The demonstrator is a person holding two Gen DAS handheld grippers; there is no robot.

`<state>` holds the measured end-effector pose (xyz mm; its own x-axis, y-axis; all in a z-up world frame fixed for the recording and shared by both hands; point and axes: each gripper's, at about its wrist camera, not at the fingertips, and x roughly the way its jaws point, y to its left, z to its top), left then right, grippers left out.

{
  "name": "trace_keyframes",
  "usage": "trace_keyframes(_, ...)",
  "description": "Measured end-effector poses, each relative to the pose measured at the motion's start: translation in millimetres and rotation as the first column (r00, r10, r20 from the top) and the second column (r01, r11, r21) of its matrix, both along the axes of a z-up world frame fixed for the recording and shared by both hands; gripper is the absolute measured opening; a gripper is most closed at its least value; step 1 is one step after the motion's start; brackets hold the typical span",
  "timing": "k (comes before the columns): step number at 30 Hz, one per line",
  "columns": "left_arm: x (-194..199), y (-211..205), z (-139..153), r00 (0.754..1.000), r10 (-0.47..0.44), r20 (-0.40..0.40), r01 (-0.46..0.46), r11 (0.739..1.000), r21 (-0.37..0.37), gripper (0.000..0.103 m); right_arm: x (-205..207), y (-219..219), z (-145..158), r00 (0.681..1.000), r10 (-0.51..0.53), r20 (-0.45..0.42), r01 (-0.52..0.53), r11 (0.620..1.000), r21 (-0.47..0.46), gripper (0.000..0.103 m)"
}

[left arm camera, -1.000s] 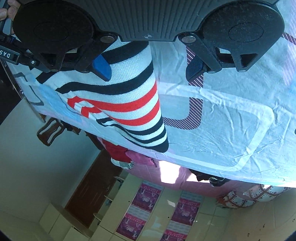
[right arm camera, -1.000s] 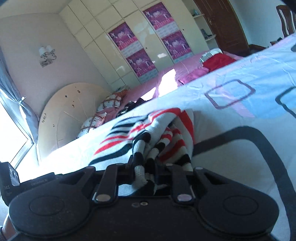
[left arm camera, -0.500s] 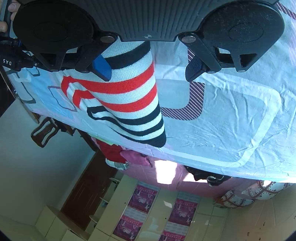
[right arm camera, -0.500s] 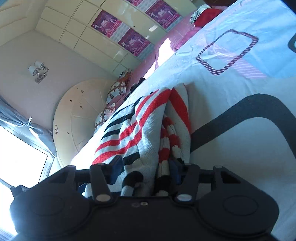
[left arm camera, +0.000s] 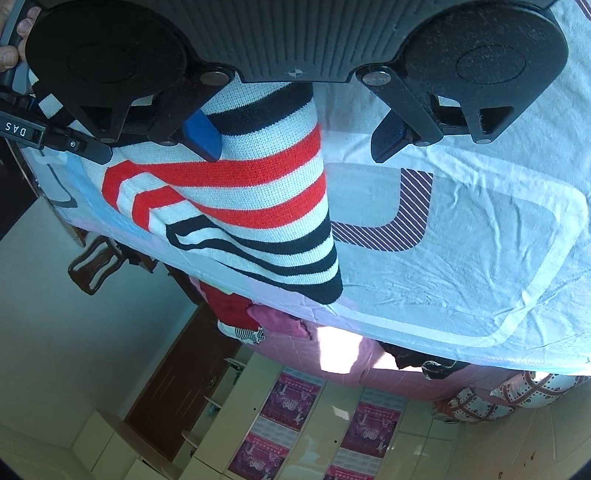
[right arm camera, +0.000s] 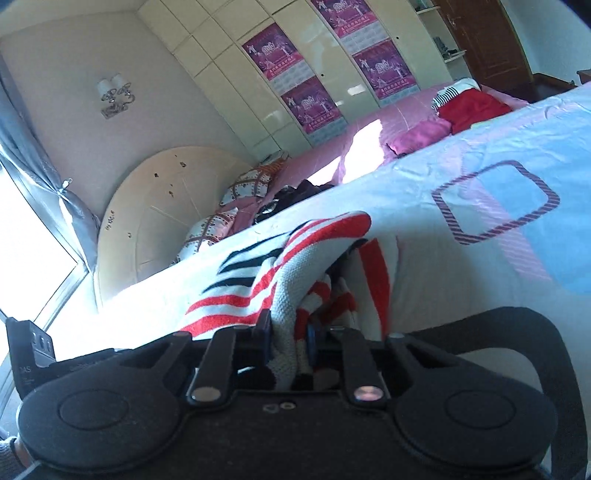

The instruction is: Fold small clothes

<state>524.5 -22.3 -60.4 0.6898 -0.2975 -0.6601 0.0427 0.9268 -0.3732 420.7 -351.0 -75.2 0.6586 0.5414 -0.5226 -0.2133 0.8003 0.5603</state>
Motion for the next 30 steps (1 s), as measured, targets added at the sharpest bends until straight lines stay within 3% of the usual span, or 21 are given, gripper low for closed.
trace_keyframes(2, 2.0, -4.0, -3.9, 1.0, -0.004, -0.017, 0.005, 1.0, 0.001, 0.087, 4.8, 1.3, -13.9, 0.999, -0.003, -0.048, 0.001, 1.0, -0.026, 0.018)
trace_keyframes(5, 4.0, -5.7, -2.8, 1.0, 0.001, -0.029, -0.002, 1.0, -0.007, 0.087, 3.3, -4.9, -15.6, 0.999, -0.014, -0.042, 0.015, 1.0, 0.012, 0.018)
trace_keyframes(8, 1.7, -9.0, 2.1, 1.0, -0.016, -0.015, 0.016, 0.999, 0.032, 0.087, -8.0, -1.7, -3.3, 1.0, 0.005, 0.012, -0.005, 1.0, -0.011, 0.018)
trace_keyframes(11, 2.9, -9.4, -0.2, 0.999, -0.024, -0.023, 0.025, 0.999, 0.033, 0.087, -4.9, -2.5, -19.3, 0.999, 0.007, -0.034, -0.009, 0.999, -0.037, 0.019)
trace_keyframes(14, 2.3, -10.3, 8.8, 1.0, -0.012, 0.003, 0.011, 0.999, 0.037, 0.087, 2.1, -7.0, -12.6, 0.999, 0.012, -0.044, -0.011, 1.0, 0.009, 0.023)
trace_keyframes(18, 6.1, -7.7, 16.9, 0.999, 0.001, 0.046, -0.002, 1.0, 0.014, 0.087, 18.6, -24.9, -14.1, 0.997, -0.058, -0.056, 0.064, 0.993, 0.102, 0.03)
trace_keyframes(23, 23.1, -11.5, 3.9, 1.0, 0.005, -0.026, -0.003, 0.999, 0.053, 0.087, 48.4, -34.5, -30.2, 0.993, -0.077, -0.09, 0.093, 0.978, 0.186, 0.03)
trace_keyframes(27, 24.8, -7.7, -2.5, 0.999, 0.01, -0.041, -0.009, 1.0, 0.007, 0.087, 64.7, -29.2, -32.3, 0.995, -0.077, -0.062, 0.085, 0.985, 0.149, 0.03)
trace_keyframes(30, 27.1, -9.7, 0.7, 1.0, 0.011, -0.021, -0.01, 1.0, 0.022, 0.087, 69.1, -22.4, -30.4, 0.998, -0.061, -0.024, 0.062, 0.995, 0.08, 0.029)
